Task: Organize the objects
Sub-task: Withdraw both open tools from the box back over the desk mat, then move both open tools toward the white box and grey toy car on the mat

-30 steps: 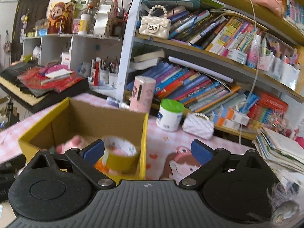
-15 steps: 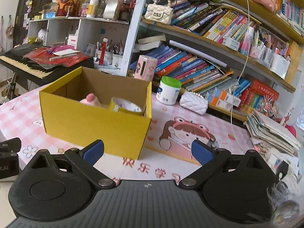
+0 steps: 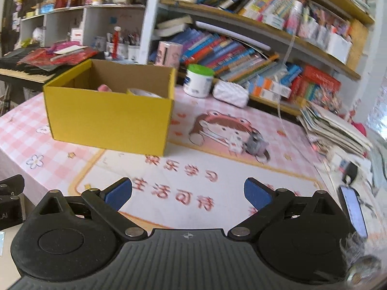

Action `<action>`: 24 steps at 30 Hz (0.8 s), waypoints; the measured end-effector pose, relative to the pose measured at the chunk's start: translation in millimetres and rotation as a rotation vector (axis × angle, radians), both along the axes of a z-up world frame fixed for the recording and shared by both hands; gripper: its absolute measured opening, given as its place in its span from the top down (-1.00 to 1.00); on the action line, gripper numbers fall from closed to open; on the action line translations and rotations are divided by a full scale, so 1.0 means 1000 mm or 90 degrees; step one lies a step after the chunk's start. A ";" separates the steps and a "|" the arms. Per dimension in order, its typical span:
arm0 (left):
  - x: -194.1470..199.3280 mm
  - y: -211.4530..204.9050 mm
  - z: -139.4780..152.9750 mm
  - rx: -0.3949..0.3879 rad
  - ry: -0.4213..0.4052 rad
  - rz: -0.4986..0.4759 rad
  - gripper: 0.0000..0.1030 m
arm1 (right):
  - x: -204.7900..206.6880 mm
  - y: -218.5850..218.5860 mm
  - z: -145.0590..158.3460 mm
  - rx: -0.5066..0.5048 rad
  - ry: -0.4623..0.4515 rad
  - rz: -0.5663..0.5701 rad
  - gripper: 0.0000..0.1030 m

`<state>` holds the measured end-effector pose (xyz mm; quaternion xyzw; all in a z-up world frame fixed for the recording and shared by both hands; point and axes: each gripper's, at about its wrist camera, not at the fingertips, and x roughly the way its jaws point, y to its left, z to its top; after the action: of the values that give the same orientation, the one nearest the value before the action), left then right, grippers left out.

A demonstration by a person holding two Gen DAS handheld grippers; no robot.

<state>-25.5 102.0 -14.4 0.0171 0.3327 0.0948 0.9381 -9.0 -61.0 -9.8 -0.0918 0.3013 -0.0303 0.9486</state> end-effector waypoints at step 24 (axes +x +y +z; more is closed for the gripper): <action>0.023 -0.092 -0.005 0.009 0.017 -0.143 -0.87 | -0.012 -0.089 -0.007 -0.002 0.018 -0.140 -1.00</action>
<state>-2.8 9.8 -19.4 0.0622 0.3407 -0.0085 0.9381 -20.8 -149.7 -17.1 -0.0601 0.3230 -0.1330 0.9351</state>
